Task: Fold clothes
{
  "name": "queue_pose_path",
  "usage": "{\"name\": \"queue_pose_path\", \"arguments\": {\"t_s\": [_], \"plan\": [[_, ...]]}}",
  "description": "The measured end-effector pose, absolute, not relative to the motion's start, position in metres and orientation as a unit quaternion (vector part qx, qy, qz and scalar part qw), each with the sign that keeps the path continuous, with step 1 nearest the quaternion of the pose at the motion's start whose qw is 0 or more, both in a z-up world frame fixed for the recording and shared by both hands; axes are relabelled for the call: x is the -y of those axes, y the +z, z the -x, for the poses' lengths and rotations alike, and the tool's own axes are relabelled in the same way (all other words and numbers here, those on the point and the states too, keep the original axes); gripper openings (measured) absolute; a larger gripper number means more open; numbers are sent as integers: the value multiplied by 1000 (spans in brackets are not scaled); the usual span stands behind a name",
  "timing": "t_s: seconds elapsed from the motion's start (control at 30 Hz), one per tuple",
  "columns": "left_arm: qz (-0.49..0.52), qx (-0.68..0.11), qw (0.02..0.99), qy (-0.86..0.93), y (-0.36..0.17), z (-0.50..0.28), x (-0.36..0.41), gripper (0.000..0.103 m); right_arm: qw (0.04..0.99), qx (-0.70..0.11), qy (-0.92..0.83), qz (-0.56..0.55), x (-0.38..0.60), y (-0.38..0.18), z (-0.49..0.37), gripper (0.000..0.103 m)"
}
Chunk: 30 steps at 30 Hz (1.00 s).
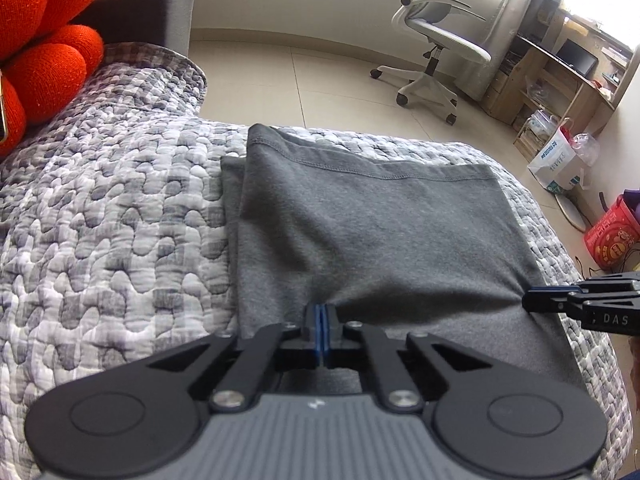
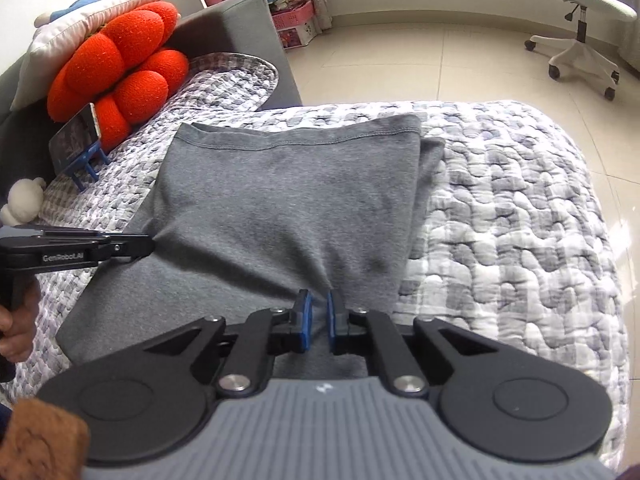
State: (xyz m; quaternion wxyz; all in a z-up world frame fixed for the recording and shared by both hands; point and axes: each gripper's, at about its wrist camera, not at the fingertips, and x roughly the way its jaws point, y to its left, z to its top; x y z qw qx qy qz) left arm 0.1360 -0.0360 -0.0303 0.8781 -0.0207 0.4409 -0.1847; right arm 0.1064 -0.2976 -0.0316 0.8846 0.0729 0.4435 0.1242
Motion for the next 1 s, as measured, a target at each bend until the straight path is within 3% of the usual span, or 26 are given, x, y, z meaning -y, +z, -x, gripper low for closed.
{"name": "queue_pose_path", "arguments": {"t_s": [1.0], "plan": [[18,-436,888,-145,-14,-134,12,5,887,-449,102,-25,291,-28,-107,14]]}}
